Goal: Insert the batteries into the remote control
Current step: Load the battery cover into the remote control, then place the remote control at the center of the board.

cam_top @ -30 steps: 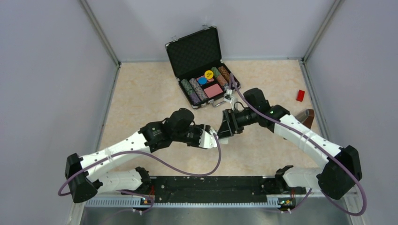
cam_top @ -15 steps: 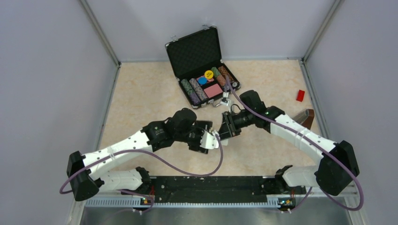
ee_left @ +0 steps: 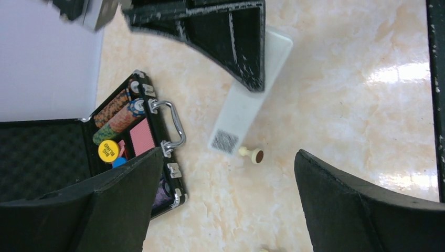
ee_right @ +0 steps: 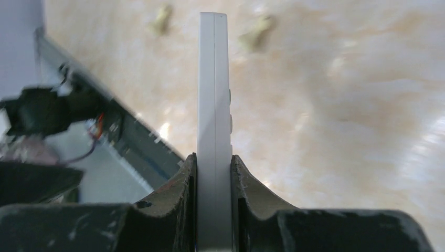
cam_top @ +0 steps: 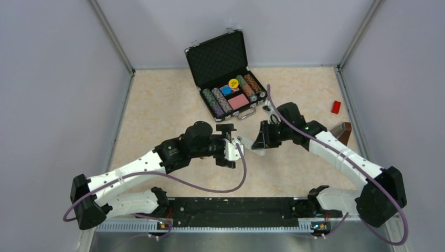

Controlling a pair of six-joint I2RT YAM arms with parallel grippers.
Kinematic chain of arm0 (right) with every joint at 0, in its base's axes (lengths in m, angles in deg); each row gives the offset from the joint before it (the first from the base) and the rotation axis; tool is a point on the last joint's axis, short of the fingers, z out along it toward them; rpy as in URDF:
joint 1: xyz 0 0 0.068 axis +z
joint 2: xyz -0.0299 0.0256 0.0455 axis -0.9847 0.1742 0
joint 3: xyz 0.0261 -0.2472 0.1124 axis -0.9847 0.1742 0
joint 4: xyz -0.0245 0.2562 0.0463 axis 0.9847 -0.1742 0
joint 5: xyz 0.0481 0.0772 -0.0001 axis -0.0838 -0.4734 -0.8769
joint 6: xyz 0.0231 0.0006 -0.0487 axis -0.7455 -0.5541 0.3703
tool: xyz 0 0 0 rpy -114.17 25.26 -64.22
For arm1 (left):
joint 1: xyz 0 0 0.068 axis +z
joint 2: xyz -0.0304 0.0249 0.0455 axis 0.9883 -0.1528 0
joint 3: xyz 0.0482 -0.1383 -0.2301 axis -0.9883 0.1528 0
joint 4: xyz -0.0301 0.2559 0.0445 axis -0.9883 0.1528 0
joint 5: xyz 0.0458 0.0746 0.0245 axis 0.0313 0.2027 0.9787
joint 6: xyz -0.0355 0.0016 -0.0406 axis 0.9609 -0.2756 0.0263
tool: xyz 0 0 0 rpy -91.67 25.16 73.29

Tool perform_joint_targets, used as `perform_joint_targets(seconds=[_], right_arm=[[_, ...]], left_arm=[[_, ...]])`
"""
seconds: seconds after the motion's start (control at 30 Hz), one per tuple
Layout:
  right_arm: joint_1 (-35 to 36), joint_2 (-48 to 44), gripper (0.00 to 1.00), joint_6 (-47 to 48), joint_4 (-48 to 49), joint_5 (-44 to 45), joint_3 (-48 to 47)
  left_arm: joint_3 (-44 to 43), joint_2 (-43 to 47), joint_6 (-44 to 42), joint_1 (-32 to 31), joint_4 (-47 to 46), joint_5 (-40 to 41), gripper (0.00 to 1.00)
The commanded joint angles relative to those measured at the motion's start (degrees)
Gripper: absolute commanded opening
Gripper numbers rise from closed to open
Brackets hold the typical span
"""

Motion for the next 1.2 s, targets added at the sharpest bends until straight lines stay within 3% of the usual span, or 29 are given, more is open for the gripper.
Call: perform_joint_targets(seconds=[0.0,0.23,0.37,0.63,0.83,0.97,1.17], right_arm=[[-3.4,-5.2,0.01,0.2,-4.3,22.1,-2.7],[-3.5,-3.9,0.03,2.1,-9.4,53.5,-2.6],[-3.4,-0.8,0.03,3.4,-9.2,62.1,-2.9],[1.0,10.1,0.06,6.2,-9.0,74.0,-4.1],[5.8,18.0,0.09,3.4,-9.7,75.6,-5.3],[7.6,22.1,0.25,2.7,-8.4,72.8,-5.4],[9.5,26.2,0.33,2.5,-5.3,67.9,-4.5]], left_arm=[[2.8,4.3,5.3,0.0,-9.8,4.6,0.99],[3.6,5.6,17.7,0.0,-19.1,14.5,0.99],[3.6,5.6,17.9,0.0,-21.3,17.5,0.99],[0.6,3.9,26.2,0.0,-21.2,32.8,0.99],[-2.9,3.2,33.4,0.0,-17.7,39.0,0.99],[-3.0,4.6,34.8,0.0,-17.6,39.6,0.99],[-3.1,7.8,35.1,0.0,-14.7,40.6,0.99]])
